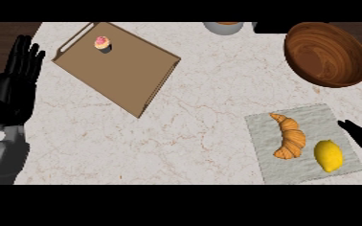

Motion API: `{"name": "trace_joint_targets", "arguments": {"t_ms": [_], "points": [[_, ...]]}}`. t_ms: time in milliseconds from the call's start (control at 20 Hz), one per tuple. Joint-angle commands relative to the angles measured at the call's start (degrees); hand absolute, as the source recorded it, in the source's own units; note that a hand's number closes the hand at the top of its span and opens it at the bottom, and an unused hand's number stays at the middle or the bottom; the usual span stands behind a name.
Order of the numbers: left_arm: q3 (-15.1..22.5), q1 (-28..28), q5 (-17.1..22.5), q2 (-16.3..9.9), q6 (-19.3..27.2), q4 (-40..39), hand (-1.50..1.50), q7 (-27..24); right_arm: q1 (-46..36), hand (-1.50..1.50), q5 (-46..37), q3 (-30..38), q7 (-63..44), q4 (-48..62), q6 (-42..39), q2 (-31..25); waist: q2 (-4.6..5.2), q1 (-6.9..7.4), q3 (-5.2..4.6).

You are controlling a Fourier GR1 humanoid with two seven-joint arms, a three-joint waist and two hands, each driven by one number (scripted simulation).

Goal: Pick the lemon from the placemat and place it in the bowl

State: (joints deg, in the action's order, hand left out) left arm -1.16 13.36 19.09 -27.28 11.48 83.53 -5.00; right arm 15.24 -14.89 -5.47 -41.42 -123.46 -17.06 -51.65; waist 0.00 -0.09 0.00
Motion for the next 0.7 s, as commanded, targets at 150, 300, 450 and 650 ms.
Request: {"name": "trace_joint_targets", "arguments": {"t_ms": [150, 300, 450, 650], "points": [[-1.09, -2.98, -0.85, 0.02, 0.09, 7.57, 0.00, 5.41, 2.15, -1.50, -8.51, -0.53, 8.86, 10.15, 1.65, 6.85, -0.17, 0.32, 0.07], [-3.09, -0.27, -1.57, 1.68, -3.58, -0.80, 0.00, -0.47, 3.15, -1.50, -11.13, 0.86, 10.71, 11.78, -0.13, 8.08, -0.03, -0.24, 0.01], [-3.34, -0.82, -2.79, 1.53, -3.42, 3.29, 0.00, 3.00, -2.64, -1.50, -13.59, -0.11, 10.20, 14.99, -1.03, 12.02, -0.03, 0.19, 0.01], [-3.87, -2.49, -3.67, 2.80, -3.11, 5.58, 0.00, 3.23, 0.56, -1.50, -13.80, 4.54, 21.31, 19.11, -0.73, 11.01, -0.08, 0.05, 0.02]]}}
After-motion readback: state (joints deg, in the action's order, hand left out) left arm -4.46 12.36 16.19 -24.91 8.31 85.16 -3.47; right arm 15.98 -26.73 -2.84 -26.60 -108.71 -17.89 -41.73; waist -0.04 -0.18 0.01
